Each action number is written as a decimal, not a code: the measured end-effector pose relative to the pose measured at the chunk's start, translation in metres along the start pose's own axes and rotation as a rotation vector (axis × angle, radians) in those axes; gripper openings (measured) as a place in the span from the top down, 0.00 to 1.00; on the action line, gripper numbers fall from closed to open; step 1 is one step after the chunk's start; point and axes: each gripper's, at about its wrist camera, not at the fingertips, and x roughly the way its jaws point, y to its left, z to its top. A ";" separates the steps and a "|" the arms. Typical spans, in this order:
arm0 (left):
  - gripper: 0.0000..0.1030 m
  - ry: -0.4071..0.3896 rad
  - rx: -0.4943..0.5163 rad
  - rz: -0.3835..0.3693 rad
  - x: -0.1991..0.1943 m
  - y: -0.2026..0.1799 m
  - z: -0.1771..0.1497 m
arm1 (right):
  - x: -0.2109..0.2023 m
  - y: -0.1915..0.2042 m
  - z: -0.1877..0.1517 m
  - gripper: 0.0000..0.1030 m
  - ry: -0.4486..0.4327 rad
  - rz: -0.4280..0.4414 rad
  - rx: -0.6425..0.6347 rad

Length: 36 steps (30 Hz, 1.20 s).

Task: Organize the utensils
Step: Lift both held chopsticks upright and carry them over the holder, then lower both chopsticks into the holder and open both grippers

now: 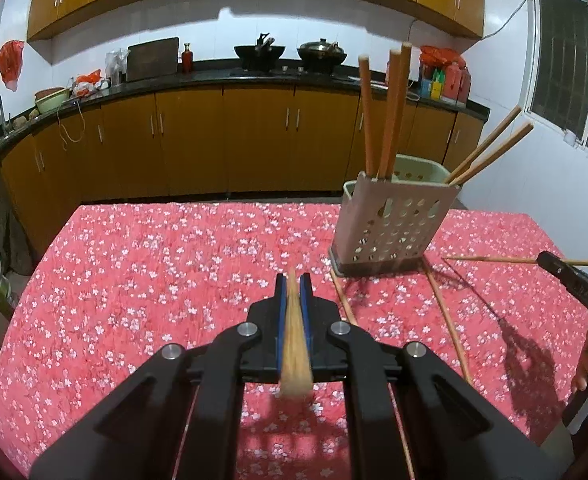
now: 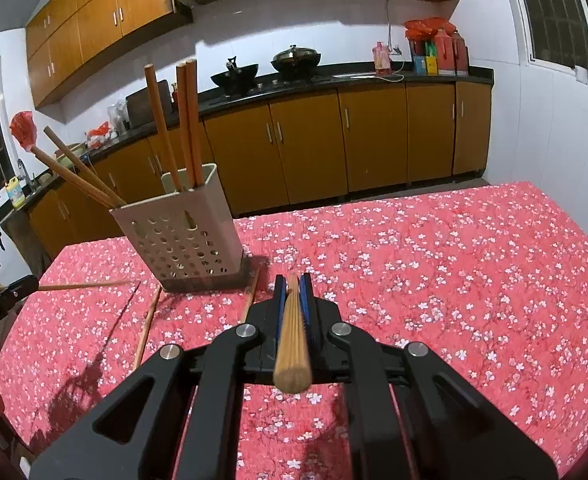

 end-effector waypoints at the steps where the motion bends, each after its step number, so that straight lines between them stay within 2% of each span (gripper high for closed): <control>1: 0.93 -0.006 -0.002 -0.001 -0.002 0.000 0.001 | -0.001 0.000 0.000 0.92 -0.003 0.000 0.000; 15: 0.93 -0.071 -0.025 -0.007 -0.019 0.004 0.014 | -0.010 0.004 0.009 0.92 -0.044 0.008 -0.004; 19: 0.93 -0.091 -0.022 -0.039 -0.029 0.003 0.021 | -0.022 0.009 0.018 0.92 -0.088 0.027 -0.012; 30: 0.93 -0.220 0.059 -0.182 -0.072 -0.034 0.064 | -0.079 0.038 0.078 0.93 -0.240 0.233 -0.026; 34: 0.93 -0.279 0.068 -0.204 -0.083 -0.048 0.082 | -0.089 0.051 0.095 0.93 -0.310 0.273 -0.025; 36: 0.93 -0.318 0.061 -0.202 -0.087 -0.054 0.094 | -0.091 0.058 0.104 0.93 -0.361 0.265 -0.033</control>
